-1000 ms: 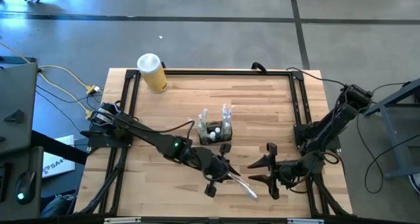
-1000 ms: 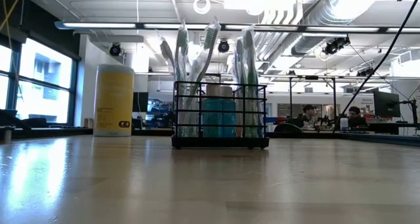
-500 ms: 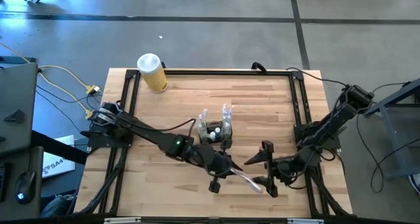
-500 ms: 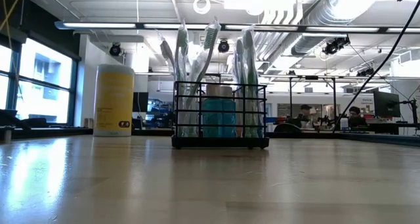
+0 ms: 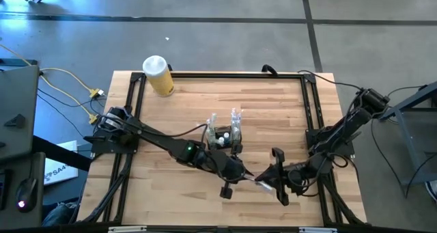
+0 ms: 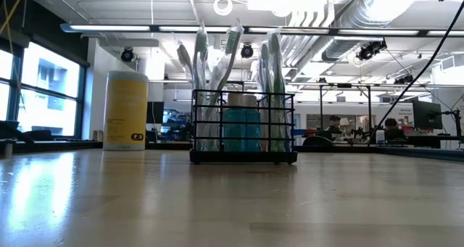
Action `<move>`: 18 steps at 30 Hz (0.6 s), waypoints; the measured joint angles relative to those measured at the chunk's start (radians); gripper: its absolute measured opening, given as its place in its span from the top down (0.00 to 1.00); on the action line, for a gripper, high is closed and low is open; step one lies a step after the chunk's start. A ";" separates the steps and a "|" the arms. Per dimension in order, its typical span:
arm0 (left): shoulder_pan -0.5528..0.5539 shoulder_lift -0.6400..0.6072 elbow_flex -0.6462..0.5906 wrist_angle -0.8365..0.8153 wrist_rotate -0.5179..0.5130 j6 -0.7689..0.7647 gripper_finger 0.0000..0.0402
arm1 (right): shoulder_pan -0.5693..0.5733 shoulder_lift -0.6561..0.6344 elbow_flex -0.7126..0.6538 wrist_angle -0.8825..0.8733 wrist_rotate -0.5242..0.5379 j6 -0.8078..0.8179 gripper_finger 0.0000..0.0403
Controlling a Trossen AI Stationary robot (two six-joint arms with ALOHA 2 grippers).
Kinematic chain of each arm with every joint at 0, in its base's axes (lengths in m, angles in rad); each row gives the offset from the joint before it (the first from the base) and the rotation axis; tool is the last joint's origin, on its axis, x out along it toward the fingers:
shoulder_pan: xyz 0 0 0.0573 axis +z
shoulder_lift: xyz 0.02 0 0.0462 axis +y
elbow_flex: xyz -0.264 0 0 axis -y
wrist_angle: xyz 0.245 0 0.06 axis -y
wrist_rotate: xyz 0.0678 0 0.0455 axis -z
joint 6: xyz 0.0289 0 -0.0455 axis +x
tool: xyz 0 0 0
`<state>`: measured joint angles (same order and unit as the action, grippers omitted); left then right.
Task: Pick & Place toothbrushing station
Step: Put the violet toothbrush into the wire organizer
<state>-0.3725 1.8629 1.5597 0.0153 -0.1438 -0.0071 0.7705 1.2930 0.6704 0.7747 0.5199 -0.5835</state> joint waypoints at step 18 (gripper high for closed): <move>-0.001 -0.058 0.001 -0.137 -0.047 -0.015 0.37 | 0.105 -0.065 0.000 -0.155 0.293 0.139 0.98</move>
<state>-0.3740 1.8051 1.5607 -0.1221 -0.1907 -0.0225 0.8752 1.2277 0.6708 0.6193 0.8132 -0.4448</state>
